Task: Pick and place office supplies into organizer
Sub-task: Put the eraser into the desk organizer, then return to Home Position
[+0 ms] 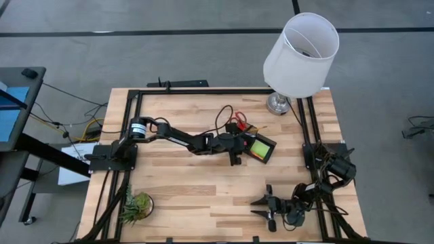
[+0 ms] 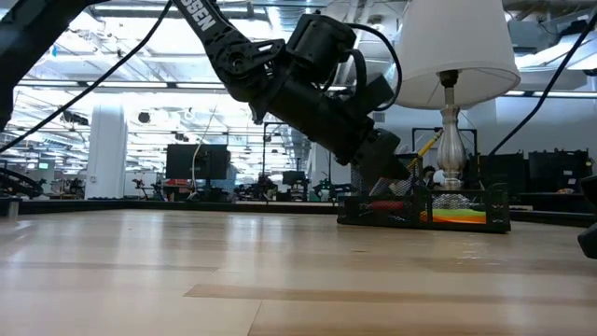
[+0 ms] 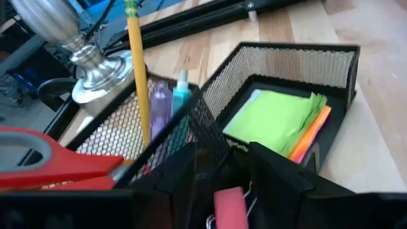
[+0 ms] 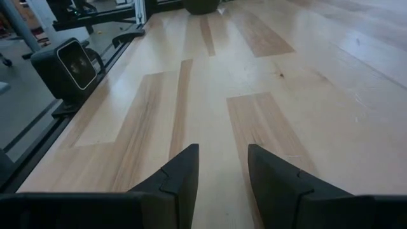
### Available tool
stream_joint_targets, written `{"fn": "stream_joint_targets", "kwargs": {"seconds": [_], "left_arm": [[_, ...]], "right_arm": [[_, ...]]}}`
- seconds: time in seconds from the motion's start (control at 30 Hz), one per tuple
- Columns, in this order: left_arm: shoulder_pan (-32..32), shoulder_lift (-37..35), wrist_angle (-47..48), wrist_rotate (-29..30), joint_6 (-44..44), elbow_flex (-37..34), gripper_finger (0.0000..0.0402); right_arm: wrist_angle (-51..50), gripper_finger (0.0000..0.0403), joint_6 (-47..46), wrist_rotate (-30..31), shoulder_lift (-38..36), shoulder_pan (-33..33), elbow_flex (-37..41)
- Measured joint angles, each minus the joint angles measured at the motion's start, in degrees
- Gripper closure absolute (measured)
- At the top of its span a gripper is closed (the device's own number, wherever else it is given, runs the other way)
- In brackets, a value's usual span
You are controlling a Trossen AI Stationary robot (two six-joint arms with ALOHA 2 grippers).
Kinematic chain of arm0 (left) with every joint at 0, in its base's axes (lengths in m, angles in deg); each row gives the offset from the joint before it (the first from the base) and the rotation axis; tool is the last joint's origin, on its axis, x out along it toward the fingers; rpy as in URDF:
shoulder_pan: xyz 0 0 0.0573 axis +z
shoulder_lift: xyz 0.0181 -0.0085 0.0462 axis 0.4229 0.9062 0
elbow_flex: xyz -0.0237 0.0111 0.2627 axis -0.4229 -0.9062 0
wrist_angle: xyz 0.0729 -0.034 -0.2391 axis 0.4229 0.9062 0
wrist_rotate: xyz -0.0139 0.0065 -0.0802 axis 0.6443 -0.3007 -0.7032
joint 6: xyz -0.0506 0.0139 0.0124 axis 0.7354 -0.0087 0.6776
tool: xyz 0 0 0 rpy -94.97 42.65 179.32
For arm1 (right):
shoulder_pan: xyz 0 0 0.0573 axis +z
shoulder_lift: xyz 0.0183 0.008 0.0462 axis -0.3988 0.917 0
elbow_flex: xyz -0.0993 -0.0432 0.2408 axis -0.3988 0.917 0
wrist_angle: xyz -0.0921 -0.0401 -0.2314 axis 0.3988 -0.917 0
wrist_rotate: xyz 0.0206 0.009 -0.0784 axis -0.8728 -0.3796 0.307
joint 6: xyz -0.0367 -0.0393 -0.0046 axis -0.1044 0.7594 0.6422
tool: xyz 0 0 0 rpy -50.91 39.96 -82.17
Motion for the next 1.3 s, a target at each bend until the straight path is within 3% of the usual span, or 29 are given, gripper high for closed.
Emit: {"fn": "stream_joint_targets", "kwargs": {"seconds": [0.3, 0.5, 0.63, 0.8, 0.97, 1.07, 1.2, 1.3], "left_arm": [[-2.4, -1.3, 0.2, 0.0, 6.6, 0.0, 0.0248], [-6.6, -10.3, 9.1, 6.2, 3.1, 0.0, 0.0253], [-9.8, -21.3, 21.9, 7.4, 4.7, 0.0, 0.0254], [-13.6, -36.9, 39.5, 7.3, 11.2, 0.0, 0.0254], [-17.4, -51.3, 62.7, 6.2, 20.4, -0.1, 0.0254], [-19.9, -58.8, 70.9, 9.2, 28.9, -3.7, 0.0254], [-25.3, -69.4, 66.5, 13.9, 33.9, -16.9, 0.0254], [-29.0, -75.9, 47.1, 12.2, 31.6, -33.4, 0.0254]], "right_arm": [[0.0, 0.0275, -0.1, 0.0, 0.0, 0.0, 0.0], [-0.6, 0.0275, 0.5, -1.2, -3.3, 0.2, 0.8], [-0.7, 0.0275, 1.7, -1.6, -13.6, 0.5, 4.3], [-10.5, 0.0275, 4.4, -1.5, -33.4, 1.5, 11.0], [-19.3, 0.0275, 23.4, -0.9, -55.5, 1.5, 14.6], [-20.9, 0.0275, 33.9, -0.8, -67.8, 0.2, 14.7], [-31.4, 0.0275, 31.7, -4.8, -79.6, -3.6, 14.7], [-36.7, 0.0275, 23.1, -14.8, -79.8, -10.1, 16.6]]}}
